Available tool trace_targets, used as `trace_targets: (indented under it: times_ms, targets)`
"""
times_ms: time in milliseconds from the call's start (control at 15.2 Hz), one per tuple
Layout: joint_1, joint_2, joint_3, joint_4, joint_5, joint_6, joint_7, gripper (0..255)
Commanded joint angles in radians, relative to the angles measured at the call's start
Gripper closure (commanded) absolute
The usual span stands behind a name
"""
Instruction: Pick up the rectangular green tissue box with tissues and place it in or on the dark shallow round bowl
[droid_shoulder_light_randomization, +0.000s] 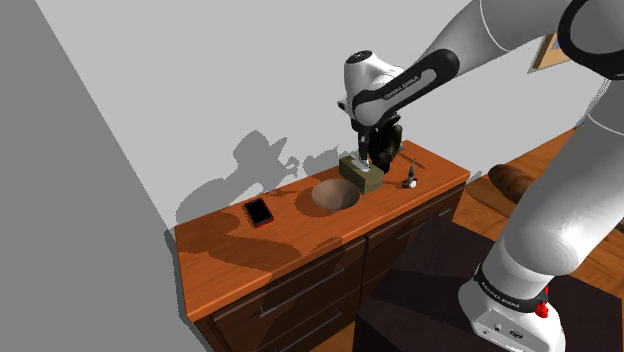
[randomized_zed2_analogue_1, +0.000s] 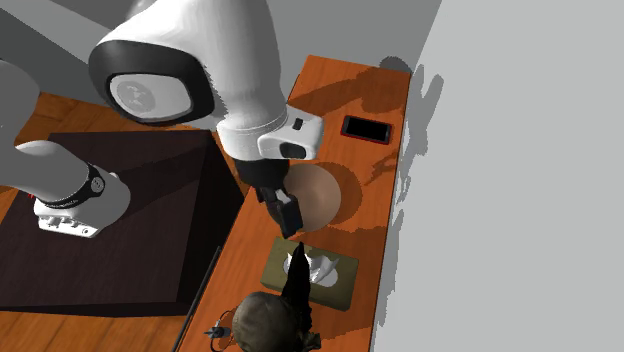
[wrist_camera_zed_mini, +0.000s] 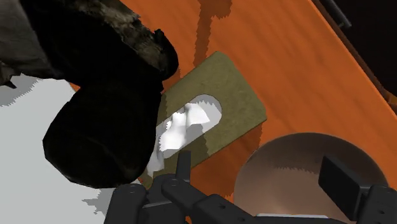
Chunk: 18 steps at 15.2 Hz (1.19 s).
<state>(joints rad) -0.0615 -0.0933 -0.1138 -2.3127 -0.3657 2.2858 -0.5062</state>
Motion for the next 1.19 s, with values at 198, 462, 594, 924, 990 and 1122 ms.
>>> trace_targets:
  times_ms: [198,462,594,924,990,1122]
  targets:
    - [-0.017,0.186,-0.016,0.121,-0.091,0.106,-0.035,0]
    - [-0.023,0.314,-0.028,0.220,-0.151,0.164,-0.053,0]
    - [-0.027,0.335,-0.032,0.222,-0.156,0.185,-0.049,0]
    - [-0.038,0.390,-0.043,0.230,-0.169,0.236,-0.041,0]
    - [-0.040,0.396,-0.044,0.231,-0.171,0.242,-0.040,0]
    - [-0.040,0.396,-0.044,0.231,-0.171,0.242,-0.040,0]
